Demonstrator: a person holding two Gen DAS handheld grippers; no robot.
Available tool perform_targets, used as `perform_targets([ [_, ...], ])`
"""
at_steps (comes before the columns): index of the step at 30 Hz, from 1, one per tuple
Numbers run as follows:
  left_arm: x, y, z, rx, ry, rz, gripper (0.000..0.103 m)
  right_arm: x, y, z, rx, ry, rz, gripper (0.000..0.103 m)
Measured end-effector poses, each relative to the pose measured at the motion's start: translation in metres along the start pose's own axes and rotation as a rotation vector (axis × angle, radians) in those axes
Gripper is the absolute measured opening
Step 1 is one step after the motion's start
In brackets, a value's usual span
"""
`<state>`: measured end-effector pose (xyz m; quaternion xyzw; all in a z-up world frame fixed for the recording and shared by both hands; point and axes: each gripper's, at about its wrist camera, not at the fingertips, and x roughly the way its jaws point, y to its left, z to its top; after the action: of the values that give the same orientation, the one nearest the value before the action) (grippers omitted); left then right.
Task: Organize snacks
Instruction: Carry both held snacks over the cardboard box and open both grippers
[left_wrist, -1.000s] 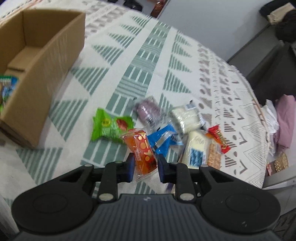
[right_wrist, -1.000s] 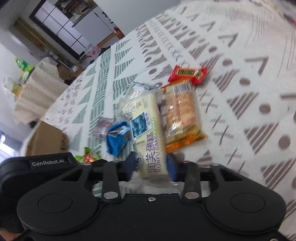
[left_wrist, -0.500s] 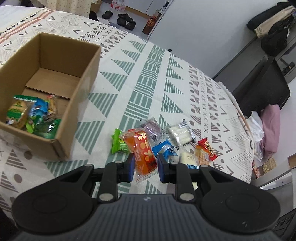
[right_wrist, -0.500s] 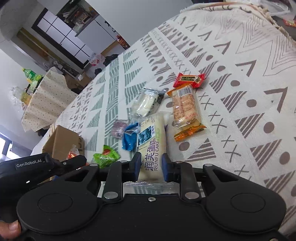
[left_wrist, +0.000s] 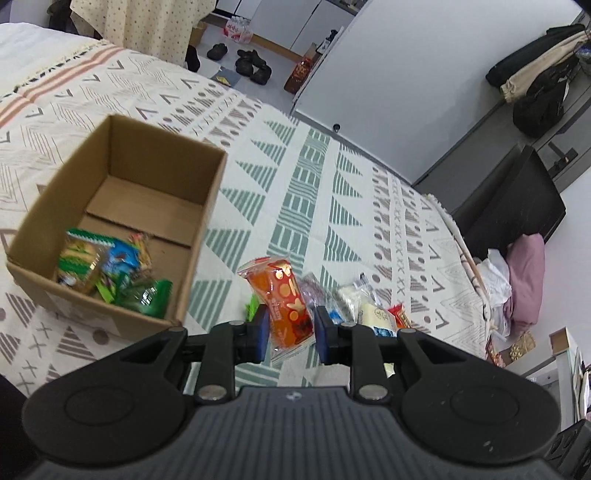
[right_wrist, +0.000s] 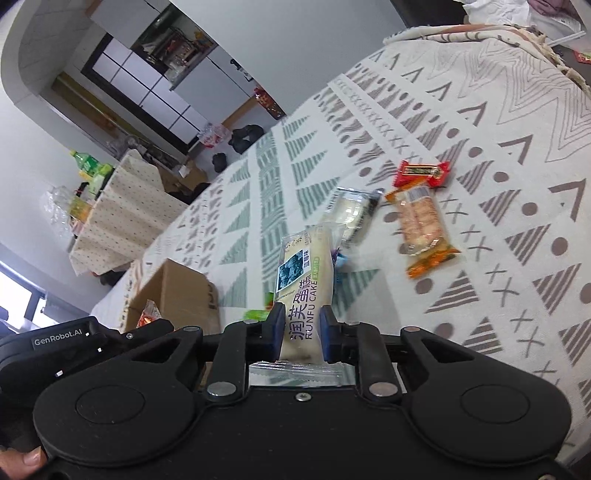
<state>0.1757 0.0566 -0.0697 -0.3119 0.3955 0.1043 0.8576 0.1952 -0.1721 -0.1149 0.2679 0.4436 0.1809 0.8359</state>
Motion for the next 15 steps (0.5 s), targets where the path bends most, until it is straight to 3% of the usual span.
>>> perform_targets([
  [15, -0.029, 0.046, 0.039, -0.057, -0.05, 0.014, 0.024, 0.012, 0.061, 0.007, -0.014, 0.003, 0.092, 0.019],
])
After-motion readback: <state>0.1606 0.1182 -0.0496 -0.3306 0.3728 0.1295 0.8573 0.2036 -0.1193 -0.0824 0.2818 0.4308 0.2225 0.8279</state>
